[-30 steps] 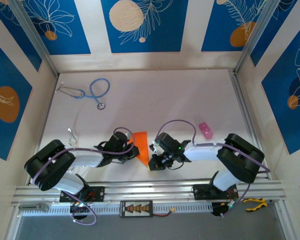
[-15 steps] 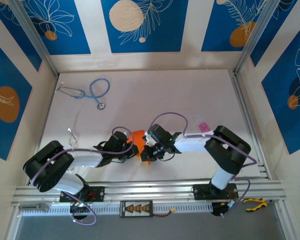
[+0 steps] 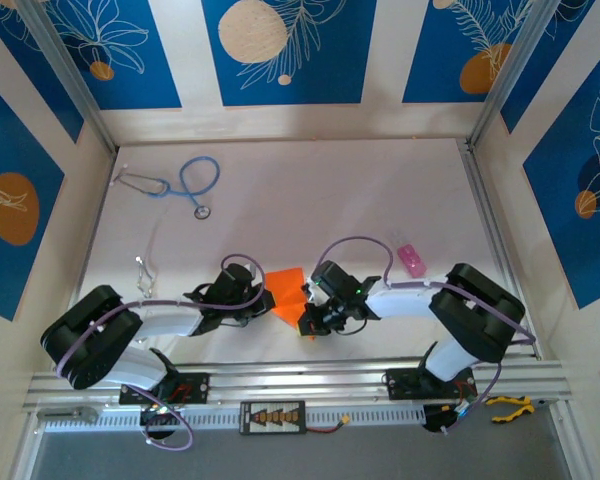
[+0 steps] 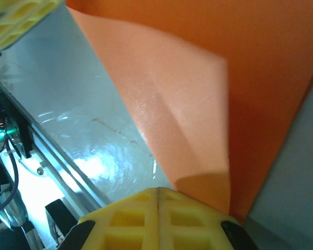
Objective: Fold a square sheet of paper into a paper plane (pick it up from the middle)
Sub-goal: Third fold the triangle at the center of the table.
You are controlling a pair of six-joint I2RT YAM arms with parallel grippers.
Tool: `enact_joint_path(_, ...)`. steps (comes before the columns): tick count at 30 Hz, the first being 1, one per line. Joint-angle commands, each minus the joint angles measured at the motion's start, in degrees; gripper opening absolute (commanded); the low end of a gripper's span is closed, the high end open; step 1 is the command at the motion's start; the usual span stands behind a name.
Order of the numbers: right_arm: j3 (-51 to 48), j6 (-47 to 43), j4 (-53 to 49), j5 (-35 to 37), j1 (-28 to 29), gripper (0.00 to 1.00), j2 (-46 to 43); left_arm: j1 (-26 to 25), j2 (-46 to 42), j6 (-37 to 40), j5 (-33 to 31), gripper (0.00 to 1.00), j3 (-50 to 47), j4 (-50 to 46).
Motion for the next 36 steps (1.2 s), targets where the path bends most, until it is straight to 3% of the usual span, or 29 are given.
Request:
enact_joint_path(1,3.2,0.4,-2.8,-0.5,-0.2,0.06,-2.6,-0.1,-0.7,-0.6,-0.9,0.03,-0.4,-0.8)
enact_joint_path(7,6.2,0.2,-3.7,1.3,-0.7,0.06,-0.9,0.0,-0.3,-0.3,-0.4,0.03,0.0,-0.5)
enact_joint_path(16,2.2,2.4,-2.0,3.0,-1.5,0.04,3.9,0.0,-1.0,1.2,0.0,0.04,2.3,-2.5)
enact_joint_path(27,-2.4,4.5,4.0,1.2,-4.2,0.03,4.3,-0.7,-8.9,4.6,0.6,0.1,4.2,-9.2)
enact_joint_path(36,-1.6,6.1,7.0,0.0,-6.3,0.03,5.9,-5.0,-3.0,5.1,4.6,0.09,5.5,-2.3)
